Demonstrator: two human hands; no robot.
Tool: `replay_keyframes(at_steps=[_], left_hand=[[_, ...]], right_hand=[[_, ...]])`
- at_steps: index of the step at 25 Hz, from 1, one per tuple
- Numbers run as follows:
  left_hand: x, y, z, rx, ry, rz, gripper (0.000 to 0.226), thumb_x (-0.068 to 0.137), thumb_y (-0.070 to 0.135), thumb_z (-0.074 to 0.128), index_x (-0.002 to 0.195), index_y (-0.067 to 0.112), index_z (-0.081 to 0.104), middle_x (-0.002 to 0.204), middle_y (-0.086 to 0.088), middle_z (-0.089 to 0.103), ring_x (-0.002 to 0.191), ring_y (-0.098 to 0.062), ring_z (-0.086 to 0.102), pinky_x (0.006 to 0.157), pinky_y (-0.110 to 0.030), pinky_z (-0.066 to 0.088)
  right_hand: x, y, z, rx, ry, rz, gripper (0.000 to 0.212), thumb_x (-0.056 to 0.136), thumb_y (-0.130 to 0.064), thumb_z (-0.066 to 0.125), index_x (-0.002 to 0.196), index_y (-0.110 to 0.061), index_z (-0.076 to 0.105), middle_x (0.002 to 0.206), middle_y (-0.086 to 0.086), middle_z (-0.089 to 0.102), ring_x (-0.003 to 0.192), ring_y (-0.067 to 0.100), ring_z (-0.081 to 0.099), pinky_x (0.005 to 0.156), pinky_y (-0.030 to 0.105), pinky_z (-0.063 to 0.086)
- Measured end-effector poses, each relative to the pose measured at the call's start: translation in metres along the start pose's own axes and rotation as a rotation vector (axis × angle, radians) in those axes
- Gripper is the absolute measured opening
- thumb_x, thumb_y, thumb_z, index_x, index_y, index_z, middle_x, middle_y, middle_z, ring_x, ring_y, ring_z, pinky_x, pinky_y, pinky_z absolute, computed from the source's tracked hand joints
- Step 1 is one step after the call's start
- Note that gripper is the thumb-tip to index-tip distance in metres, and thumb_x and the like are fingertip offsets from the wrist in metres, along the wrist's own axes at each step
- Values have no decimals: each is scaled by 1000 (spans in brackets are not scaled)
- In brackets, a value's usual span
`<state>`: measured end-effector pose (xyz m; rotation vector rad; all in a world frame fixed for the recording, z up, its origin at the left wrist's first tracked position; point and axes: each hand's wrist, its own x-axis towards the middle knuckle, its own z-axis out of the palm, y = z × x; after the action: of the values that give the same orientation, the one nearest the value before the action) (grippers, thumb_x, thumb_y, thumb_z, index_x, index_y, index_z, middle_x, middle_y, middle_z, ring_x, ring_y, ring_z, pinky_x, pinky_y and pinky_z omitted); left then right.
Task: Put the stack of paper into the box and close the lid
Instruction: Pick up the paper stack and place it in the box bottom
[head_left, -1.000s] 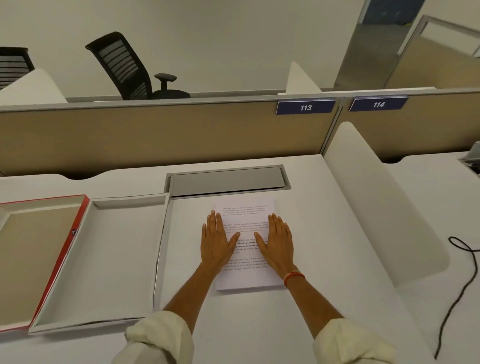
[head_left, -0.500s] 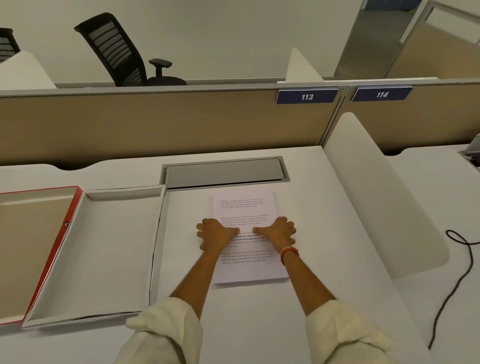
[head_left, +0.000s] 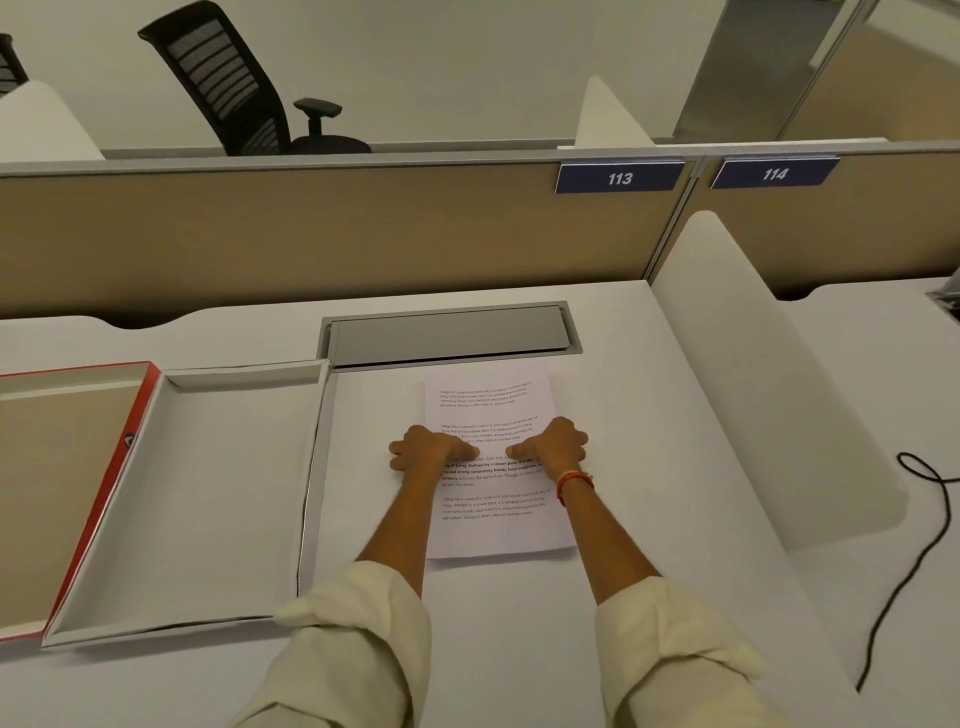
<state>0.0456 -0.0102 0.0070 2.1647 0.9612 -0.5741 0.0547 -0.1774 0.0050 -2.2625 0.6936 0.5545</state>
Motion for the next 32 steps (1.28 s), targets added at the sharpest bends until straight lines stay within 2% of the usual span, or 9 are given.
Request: replay_keyframes(at_steps=[3,8,11,13,17,20,24,29,32], left_hand=[[-4,7,3,100,43,34,82,64,42,86,128,8,47,136,-15,49,127,-29,46,101,-39,44],[-2,9,1,29,-6,63,80,63,36,89,125,7,47,128,-13,53,114,-29,59,98,-40,53],[-1,2,-1,40,-31,50,72,65,43,85,120,11,52,125,-12,60,115,-30,60,100,-41,47],[-2,-5,3,42,5,66,70,68,46,82,121,12,52,126,-11,62,118,-31,59,102,-42,44],[-10,-13,15,-189,50,189,68,69,32,85,120,4,50,124,-16,63,108,-33,66,86,-39,58],[-16,-15,12,-297,75,236,63,69,25,86,116,4,50,121,-16,65,104,-33,68,74,-35,57],[-32,-11,1,-439,188,346,58,67,25,87,107,10,47,114,-12,67,93,-29,69,63,-27,53],[-65,-5,-10,-721,336,514,55,67,33,86,100,25,43,90,12,61,73,-9,64,45,-5,44],[-80,-5,-9,-919,351,615,53,67,24,87,95,40,45,90,23,59,77,-2,65,52,-2,47]], right_hand=[[2,1,1,56,-7,-38,67,64,-28,91,117,-3,57,124,16,61,114,34,60,98,46,52],[-4,-3,8,30,83,34,70,63,-30,90,119,-7,54,129,19,50,120,36,49,99,46,45],[-3,1,9,45,108,21,71,64,-33,90,119,-5,55,129,20,52,120,36,50,102,46,44],[-2,6,7,89,70,-32,67,64,-31,90,116,-2,59,124,18,59,114,34,58,97,44,51],[-8,13,2,168,33,-140,63,65,-26,90,113,2,59,118,19,65,104,32,66,86,41,59],[-16,9,-1,167,66,-158,73,64,-25,91,117,1,47,120,18,62,108,33,65,83,37,57],[-30,-2,-7,234,199,-266,71,64,-22,90,112,-3,41,116,17,63,102,31,66,66,27,52],[-53,-13,-18,498,421,-493,66,68,-21,85,111,-19,34,113,9,56,97,26,62,71,34,62],[-63,-8,-19,700,448,-614,66,72,-17,85,113,-28,34,117,7,55,102,22,60,75,28,62]])
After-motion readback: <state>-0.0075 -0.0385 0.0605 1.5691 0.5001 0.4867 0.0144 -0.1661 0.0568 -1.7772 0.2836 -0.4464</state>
